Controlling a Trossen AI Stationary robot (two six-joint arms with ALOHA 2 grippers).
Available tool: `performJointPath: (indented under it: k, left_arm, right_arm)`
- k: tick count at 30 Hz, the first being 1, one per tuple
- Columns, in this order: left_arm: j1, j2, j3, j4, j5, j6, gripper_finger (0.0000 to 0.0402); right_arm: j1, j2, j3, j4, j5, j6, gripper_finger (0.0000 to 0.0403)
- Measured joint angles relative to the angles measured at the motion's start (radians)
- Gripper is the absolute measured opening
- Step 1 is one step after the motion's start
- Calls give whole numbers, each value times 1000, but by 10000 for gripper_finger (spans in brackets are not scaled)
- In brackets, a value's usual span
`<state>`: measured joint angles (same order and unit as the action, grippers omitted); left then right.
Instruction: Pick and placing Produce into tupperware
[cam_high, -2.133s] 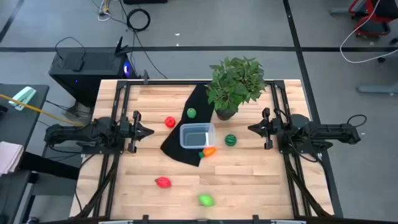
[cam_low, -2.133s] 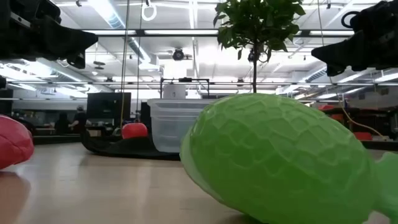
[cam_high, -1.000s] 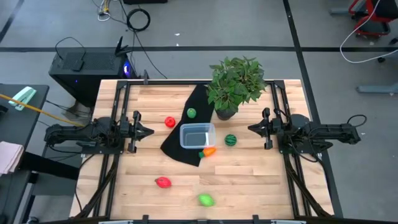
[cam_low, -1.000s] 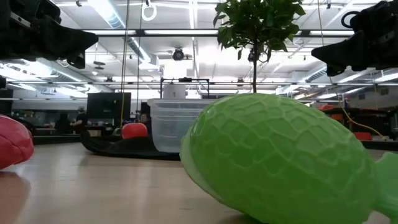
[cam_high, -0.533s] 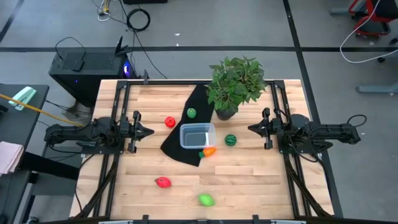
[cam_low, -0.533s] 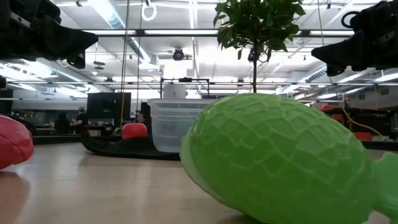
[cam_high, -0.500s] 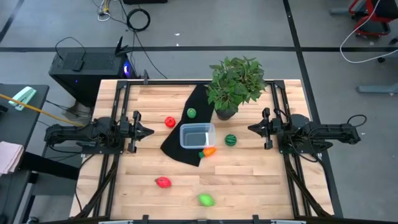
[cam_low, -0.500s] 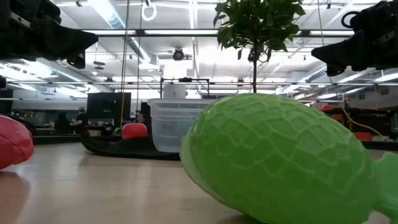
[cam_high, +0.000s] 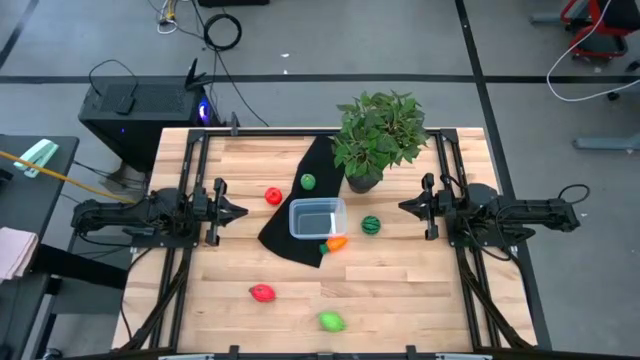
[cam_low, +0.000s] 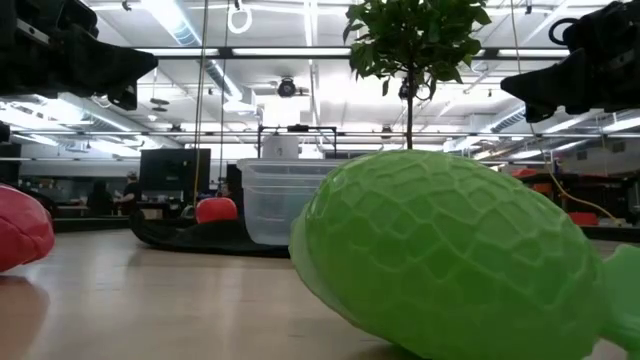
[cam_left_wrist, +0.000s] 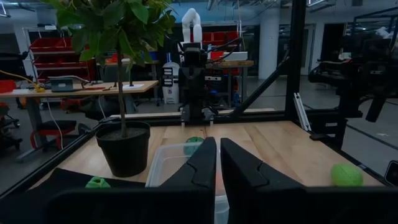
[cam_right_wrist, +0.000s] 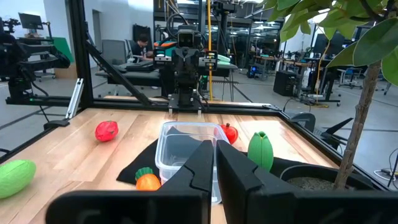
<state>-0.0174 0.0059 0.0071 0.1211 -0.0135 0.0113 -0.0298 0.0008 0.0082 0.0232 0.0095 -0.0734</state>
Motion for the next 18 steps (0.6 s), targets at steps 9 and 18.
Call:
performJointPath:
  k: [9, 18]
  left_arm:
    - [0, 0, 0, 0, 0, 0, 30]
    - [3, 0, 0, 231, -16, -7, 28]
  right_arm:
    - [0, 0, 0, 0, 0, 0, 28]
    - [0, 0, 0, 0, 0, 0, 28]
